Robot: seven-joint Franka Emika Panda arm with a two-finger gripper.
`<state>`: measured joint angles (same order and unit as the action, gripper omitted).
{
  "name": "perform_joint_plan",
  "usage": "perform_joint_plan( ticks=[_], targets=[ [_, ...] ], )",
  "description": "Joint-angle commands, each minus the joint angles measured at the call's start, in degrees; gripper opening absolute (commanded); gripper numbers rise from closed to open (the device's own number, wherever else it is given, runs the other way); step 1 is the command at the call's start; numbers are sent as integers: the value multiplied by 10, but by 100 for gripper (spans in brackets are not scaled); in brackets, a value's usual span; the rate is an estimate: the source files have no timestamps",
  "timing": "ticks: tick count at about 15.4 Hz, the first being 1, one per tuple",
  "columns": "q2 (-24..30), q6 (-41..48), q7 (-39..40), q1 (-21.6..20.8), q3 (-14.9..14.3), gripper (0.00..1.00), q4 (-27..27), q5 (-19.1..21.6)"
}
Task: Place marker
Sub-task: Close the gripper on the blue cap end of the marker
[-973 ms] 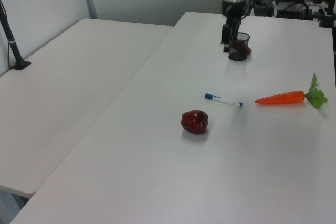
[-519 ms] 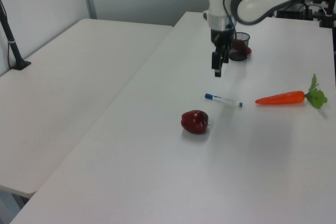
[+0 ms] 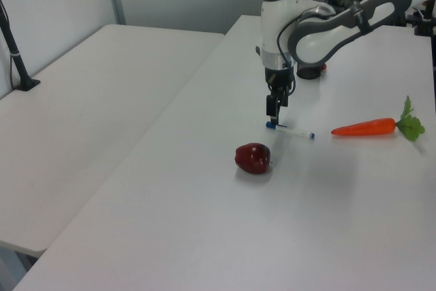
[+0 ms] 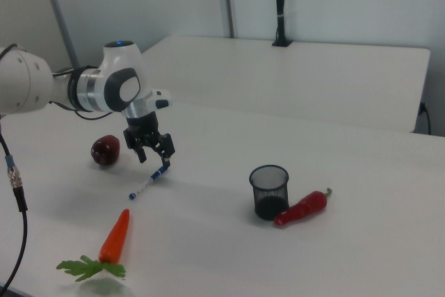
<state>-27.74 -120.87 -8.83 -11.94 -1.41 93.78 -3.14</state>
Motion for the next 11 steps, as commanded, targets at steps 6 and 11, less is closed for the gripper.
perform_joint_plan(
  ticks=[6,11],
  targets=[
    [-19,-37,-25,-12,-4,45,8,0],
    [-22,-48,-38,-13,-4,34,11,-1]
  ],
)
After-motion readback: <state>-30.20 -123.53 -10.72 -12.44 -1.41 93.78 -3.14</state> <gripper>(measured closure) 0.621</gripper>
